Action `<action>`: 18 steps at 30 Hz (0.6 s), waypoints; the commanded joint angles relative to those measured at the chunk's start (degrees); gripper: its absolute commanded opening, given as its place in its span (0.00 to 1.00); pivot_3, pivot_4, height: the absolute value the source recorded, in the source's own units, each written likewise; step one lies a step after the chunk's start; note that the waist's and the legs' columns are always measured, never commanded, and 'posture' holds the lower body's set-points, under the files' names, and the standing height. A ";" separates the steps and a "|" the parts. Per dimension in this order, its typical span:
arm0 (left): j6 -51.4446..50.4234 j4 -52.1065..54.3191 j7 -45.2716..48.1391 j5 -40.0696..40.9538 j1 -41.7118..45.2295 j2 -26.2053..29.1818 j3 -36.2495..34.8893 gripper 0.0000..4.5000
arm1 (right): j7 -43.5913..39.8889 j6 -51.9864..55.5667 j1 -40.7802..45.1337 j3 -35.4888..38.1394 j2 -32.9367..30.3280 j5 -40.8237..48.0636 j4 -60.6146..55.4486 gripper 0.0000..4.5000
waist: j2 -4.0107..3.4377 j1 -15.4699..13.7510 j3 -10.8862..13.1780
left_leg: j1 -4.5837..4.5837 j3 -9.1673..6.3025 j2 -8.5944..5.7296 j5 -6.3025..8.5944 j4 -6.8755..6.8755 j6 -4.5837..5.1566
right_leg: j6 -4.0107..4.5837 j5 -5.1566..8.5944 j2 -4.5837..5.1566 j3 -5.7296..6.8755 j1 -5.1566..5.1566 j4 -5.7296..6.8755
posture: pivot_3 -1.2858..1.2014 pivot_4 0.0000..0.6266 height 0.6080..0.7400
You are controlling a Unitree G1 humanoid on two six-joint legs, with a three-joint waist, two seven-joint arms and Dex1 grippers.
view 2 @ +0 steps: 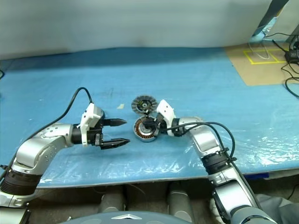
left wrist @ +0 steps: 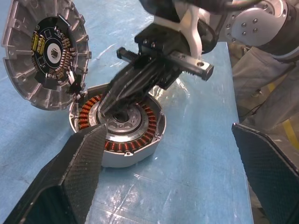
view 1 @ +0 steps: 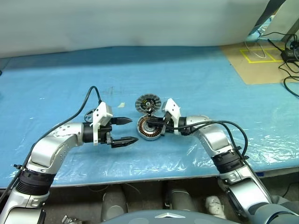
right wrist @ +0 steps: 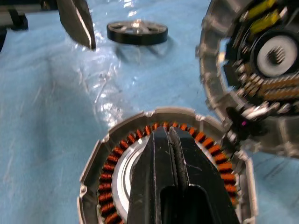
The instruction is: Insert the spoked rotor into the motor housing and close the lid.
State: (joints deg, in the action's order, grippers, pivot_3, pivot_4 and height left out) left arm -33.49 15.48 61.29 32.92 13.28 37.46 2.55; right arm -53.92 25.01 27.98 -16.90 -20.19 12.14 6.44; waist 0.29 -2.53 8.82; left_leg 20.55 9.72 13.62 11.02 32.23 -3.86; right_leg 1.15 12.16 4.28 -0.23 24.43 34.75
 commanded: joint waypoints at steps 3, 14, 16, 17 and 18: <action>1.20 0.92 0.50 0.47 -0.19 0.37 -0.96 1.00 | -0.61 -6.67 -1.71 -7.56 -2.47 -9.18 7.27 0.01 | 0.00 0.02 -0.01 | -0.08 0.00 0.00 0.00 0.02 0.00 | 0.00 0.00 0.00 -0.02 -0.05 0.02 | 0.52 0.24 1.00; 0.98 2.12 -0.62 0.54 -0.30 -0.27 -0.54 1.00 | 1.33 -10.91 -2.59 -11.56 -4.60 -17.75 13.85 0.01 | 0.10 0.04 -0.45 | -1.35 0.03 -0.02 0.17 -0.02 0.26 | -0.47 0.33 0.04 -0.08 -1.26 0.01 | 0.52 0.24 1.00; 1.06 2.00 -0.83 0.36 0.02 -0.63 -0.26 1.00 | 1.41 -11.69 -2.80 -12.22 -4.84 -18.91 14.34 0.01 | 0.10 0.05 -0.61 | -1.44 0.02 -0.03 0.18 -0.03 0.26 | -0.49 0.34 0.04 -0.08 -1.33 -0.01 | 0.52 0.24 1.00; 1.10 1.97 -0.84 0.32 0.06 -0.71 -0.24 1.00 | 1.71 -12.65 -2.90 -13.02 -5.23 -20.21 14.54 0.01 | 0.11 0.05 -0.68 | -1.45 0.02 -0.04 0.18 -0.04 0.26 | -0.50 0.34 0.06 -0.09 -1.33 -0.02 | 0.52 0.24 1.00; 1.11 1.95 -0.83 0.33 0.07 -0.76 -0.25 1.00 | 1.90 -13.24 -3.04 -13.58 -5.47 -21.10 14.63 0.01 | 0.13 0.05 -0.78 | -1.45 0.02 -0.05 0.18 -0.04 0.26 | -0.50 0.35 0.07 -0.09 -1.33 -0.03 | 0.52 0.24 1.00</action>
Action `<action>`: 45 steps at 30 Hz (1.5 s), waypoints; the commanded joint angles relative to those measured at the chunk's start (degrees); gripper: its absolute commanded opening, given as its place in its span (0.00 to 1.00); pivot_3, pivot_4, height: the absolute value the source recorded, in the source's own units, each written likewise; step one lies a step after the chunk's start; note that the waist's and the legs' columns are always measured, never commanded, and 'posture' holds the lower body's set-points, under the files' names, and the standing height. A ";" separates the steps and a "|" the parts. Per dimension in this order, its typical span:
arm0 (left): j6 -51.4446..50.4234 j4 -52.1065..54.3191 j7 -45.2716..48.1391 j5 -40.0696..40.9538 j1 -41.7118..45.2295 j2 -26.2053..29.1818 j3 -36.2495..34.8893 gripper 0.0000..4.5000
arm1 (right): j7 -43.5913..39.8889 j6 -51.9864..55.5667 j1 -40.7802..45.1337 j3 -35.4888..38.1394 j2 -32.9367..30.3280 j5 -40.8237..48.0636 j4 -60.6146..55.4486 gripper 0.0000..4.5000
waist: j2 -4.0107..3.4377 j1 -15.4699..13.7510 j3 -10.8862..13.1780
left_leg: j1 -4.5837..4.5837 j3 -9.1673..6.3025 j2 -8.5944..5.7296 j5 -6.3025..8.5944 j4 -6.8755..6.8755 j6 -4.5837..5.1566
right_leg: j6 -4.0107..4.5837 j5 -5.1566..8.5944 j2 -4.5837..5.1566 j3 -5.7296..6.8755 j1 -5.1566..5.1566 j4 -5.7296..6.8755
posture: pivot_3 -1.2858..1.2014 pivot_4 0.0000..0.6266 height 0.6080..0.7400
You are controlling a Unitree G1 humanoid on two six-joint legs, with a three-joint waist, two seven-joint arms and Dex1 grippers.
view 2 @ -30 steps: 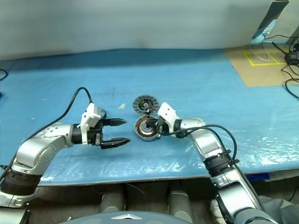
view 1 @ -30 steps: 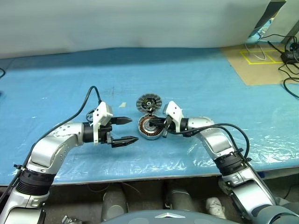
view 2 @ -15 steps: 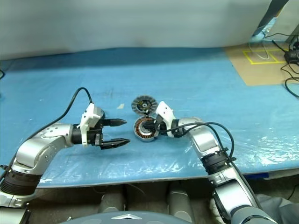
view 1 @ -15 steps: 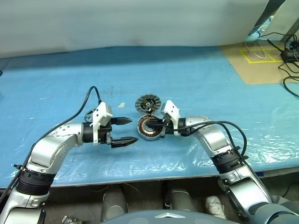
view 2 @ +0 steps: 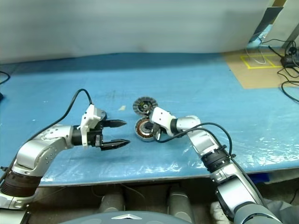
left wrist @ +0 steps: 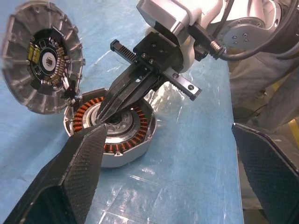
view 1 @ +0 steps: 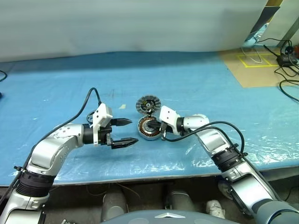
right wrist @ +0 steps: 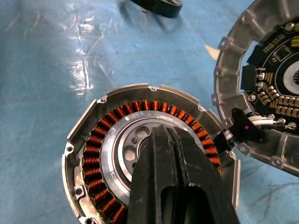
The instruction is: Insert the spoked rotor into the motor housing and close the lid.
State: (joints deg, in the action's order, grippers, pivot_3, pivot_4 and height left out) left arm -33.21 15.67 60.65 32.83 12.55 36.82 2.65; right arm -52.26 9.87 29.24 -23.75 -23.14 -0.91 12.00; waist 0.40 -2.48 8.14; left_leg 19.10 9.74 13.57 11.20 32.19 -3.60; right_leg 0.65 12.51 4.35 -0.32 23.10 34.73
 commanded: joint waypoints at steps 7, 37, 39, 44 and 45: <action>0.95 1.74 -0.16 0.40 0.67 -0.14 -0.48 1.00 | -0.75 6.84 -5.49 -0.28 -0.04 -0.14 4.25 0.01 | 0.06 0.00 -0.49 | 0.00 -0.01 -0.02 0.01 -0.10 0.00 | -0.05 0.03 0.00 0.00 0.03 -0.08 | 0.52 0.24 1.00; 14.35 -25.90 1.46 -7.81 10.04 5.12 -8.14 1.00 | -9.26 30.98 -2.45 11.37 -7.64 27.86 -25.90 0.01 | -0.36 -0.28 0.08 | 1.93 -0.02 0.09 -0.05 0.11 -0.47 | 0.44 -0.19 -0.11 0.08 1.85 0.11 | 0.52 0.24 1.00; 15.53 -28.49 2.02 -8.92 11.85 5.46 -7.98 0.91 | -8.53 29.95 -2.24 11.03 -7.39 26.81 -25.11 0.00 | -0.36 -0.29 0.08 | 1.95 -0.02 0.08 -0.05 0.11 -0.47 | 0.44 -0.19 -0.11 0.08 1.85 0.10 | 0.52 0.24 1.00; 16.83 -35.00 5.94 -12.24 16.48 8.87 -6.92 0.65 | -8.31 28.33 -2.42 10.09 -7.99 24.80 -24.11 0.00 | -0.30 -0.20 0.12 | 1.97 -0.04 0.09 -0.06 0.09 -0.48 | 0.44 -0.20 -0.12 0.11 1.86 0.11 | 0.52 0.24 1.00; 17.36 -36.21 7.45 -13.29 17.38 9.98 -6.24 0.65 | -8.36 28.14 -2.57 9.96 -8.19 24.53 -24.07 0.00 | -0.30 -0.20 0.12 | 1.98 -0.05 0.09 -0.06 0.09 -0.48 | 0.44 -0.20 -0.12 0.12 1.87 0.12 | 0.52 0.24 1.00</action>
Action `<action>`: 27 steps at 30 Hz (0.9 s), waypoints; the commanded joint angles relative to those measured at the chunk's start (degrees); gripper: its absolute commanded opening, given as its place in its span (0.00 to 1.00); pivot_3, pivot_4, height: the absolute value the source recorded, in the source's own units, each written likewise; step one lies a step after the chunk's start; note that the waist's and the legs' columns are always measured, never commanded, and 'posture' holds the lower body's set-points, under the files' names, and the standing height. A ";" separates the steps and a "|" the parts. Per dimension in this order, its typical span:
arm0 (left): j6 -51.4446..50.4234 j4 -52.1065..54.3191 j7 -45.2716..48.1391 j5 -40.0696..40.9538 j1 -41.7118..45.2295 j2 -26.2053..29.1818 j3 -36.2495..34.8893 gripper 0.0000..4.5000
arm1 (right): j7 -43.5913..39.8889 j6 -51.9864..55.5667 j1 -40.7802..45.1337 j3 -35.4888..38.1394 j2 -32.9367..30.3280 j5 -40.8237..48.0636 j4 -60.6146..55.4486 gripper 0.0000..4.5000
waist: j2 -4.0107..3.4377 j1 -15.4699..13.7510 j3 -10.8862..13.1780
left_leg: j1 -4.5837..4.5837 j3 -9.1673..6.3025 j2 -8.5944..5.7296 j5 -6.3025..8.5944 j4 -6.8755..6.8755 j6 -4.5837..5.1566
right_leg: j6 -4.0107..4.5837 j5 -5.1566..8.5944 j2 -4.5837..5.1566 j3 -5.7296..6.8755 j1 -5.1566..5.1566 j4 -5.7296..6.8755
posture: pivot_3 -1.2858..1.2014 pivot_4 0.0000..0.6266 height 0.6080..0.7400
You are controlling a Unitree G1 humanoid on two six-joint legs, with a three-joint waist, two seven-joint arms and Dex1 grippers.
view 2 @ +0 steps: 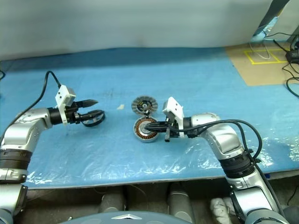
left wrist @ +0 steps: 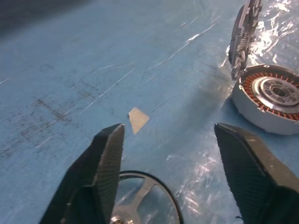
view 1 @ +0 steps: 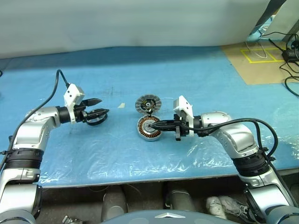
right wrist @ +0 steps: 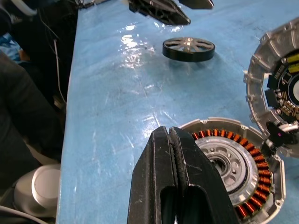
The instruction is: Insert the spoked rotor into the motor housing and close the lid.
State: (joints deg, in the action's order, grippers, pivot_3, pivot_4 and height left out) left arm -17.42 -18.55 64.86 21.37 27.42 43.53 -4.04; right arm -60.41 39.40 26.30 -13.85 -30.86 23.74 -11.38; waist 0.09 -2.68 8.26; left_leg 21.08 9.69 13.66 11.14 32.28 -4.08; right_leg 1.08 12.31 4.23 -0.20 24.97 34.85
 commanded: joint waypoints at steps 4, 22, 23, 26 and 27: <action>3.41 -6.15 9.67 -5.39 6.00 6.61 4.00 0.65 | 0.14 -2.25 0.02 -0.26 -0.65 -1.24 -0.27 0.00 | 0.02 -0.21 0.01 | 0.00 0.00 -0.02 0.00 0.00 0.00 | 0.00 0.00 0.02 0.00 -0.01 -0.01 | 0.52 0.24 1.00; 16.46 -25.68 17.27 -17.10 17.41 3.29 11.66 0.65 | 2.00 -3.15 -1.92 -0.20 -0.81 -3.22 -0.79 0.00 | 0.13 -1.75 0.07 | 0.02 -0.06 -0.01 0.00 0.22 -0.01 | 0.01 0.00 0.05 0.01 -0.02 0.27 | 0.52 0.24 1.00; 17.00 -26.41 17.39 -17.51 17.34 3.09 11.89 0.65 | 2.09 -3.32 -2.08 -0.26 -0.83 -3.41 -0.72 0.00 | 0.13 -1.75 0.07 | 0.01 -0.07 0.00 0.00 0.23 -0.01 | 0.01 0.00 0.05 0.01 -0.02 0.30 | 0.52 0.24 1.00; 17.42 -27.42 17.34 -18.02 17.24 2.15 12.00 0.65 | 2.37 -3.45 -2.30 -0.46 -0.74 -3.68 -0.79 0.00 | 0.13 -1.72 0.07 | -0.03 -0.07 -0.01 0.00 0.25 -0.01 | 0.01 0.00 0.05 -0.01 -0.02 0.37 | 0.52 0.24 1.00; 17.30 -27.36 17.50 -17.88 17.24 1.94 11.83 0.65 | 2.43 -3.42 -2.36 -0.47 -0.71 -3.70 -0.89 0.00 | 0.13 -1.74 0.07 | -0.03 -0.07 -0.01 0.00 0.25 -0.01 | 0.01 0.00 0.05 -0.01 -0.02 0.38 | 0.52 0.24 1.00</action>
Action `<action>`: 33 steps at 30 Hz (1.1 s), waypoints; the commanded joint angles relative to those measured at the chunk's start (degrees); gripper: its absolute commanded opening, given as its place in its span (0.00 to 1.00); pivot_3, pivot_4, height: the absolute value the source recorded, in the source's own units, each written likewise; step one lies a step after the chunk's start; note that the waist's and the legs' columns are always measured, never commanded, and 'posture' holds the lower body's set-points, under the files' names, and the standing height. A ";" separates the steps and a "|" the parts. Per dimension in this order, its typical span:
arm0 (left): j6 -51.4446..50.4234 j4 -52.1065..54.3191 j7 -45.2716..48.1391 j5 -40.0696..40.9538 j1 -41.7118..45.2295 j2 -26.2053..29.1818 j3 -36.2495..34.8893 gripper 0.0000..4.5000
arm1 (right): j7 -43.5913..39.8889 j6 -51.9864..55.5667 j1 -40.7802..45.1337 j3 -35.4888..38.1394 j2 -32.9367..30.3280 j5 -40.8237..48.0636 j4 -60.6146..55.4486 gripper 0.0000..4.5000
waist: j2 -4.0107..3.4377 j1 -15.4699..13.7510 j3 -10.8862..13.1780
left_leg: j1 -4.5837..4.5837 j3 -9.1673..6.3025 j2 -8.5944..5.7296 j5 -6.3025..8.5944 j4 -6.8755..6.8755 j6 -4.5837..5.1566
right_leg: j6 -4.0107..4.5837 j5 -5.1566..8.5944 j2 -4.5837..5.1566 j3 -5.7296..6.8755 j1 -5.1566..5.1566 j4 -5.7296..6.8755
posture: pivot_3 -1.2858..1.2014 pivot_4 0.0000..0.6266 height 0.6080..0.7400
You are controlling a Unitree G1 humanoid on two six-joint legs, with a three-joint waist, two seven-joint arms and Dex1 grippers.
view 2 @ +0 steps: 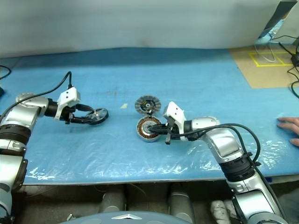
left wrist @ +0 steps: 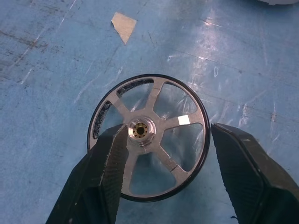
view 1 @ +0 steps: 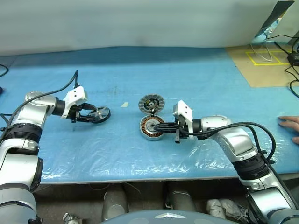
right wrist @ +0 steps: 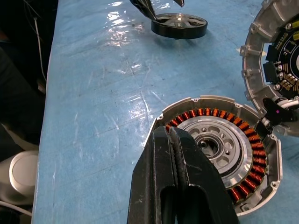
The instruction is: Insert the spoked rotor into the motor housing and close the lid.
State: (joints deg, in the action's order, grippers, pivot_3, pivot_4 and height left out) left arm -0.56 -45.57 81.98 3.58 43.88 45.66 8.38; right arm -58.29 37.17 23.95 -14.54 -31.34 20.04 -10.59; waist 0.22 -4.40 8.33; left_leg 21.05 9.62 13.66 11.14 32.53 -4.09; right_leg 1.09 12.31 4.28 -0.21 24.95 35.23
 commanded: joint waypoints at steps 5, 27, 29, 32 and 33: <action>-1.55 -0.95 1.63 1.05 1.26 -0.36 -1.79 0.65 | 0.35 -1.43 -0.06 0.15 -0.50 -0.52 -1.41 0.00 | 0.08 -0.04 0.05 | 0.03 -0.04 0.00 0.00 0.12 0.00 | 0.00 0.00 0.00 0.01 0.00 0.10 | 0.52 0.24 1.00; -2.22 -5.82 4.30 2.29 4.31 -0.71 -3.86 0.65 | 0.55 -1.65 -0.50 0.11 -0.72 -1.04 -1.57 0.00 | 0.13 -0.11 0.08 | 0.01 -0.06 0.01 0.00 0.21 0.00 | 0.01 0.01 0.01 -0.01 0.00 0.20 | 0.52 0.24 1.00; -3.05 -5.88 5.66 2.56 4.54 -0.24 -4.15 0.65 | 0.50 -1.47 -0.76 0.13 -0.84 -0.88 -1.72 0.00 | 0.13 -0.11 0.08 | 0.02 -0.06 0.00 0.00 0.21 0.00 | 0.01 0.01 0.02 -0.01 0.00 0.19 | 0.52 0.24 1.00; -3.29 -7.45 4.87 2.35 5.25 -0.47 -4.72 0.65 | 0.44 -1.17 -0.85 -0.15 -0.71 -0.65 -1.84 0.00 | 0.13 -0.10 0.09 | 0.02 -0.06 0.01 0.00 0.18 0.00 | 0.01 0.01 0.01 0.00 0.00 0.18 | 0.52 0.24 1.00; -2.91 -8.12 4.19 1.87 5.46 -0.57 -4.70 0.65 | 0.44 -1.26 -0.76 -0.23 -0.64 -0.70 -1.78 0.00 | 0.13 -0.10 0.09 | 0.02 -0.07 0.01 0.00 0.17 0.00 | 0.01 0.01 0.01 0.01 0.01 0.18 | 0.52 0.24 1.00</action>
State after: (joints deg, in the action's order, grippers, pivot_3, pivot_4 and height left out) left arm -3.72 -53.28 86.84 5.36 47.57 43.94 4.94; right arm -57.67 36.27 23.30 -14.85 -31.79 18.82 -10.59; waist 0.35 -4.49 8.42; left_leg 21.08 9.55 13.67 11.15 32.70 -4.09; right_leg 1.11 12.32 4.28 -0.19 24.96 35.40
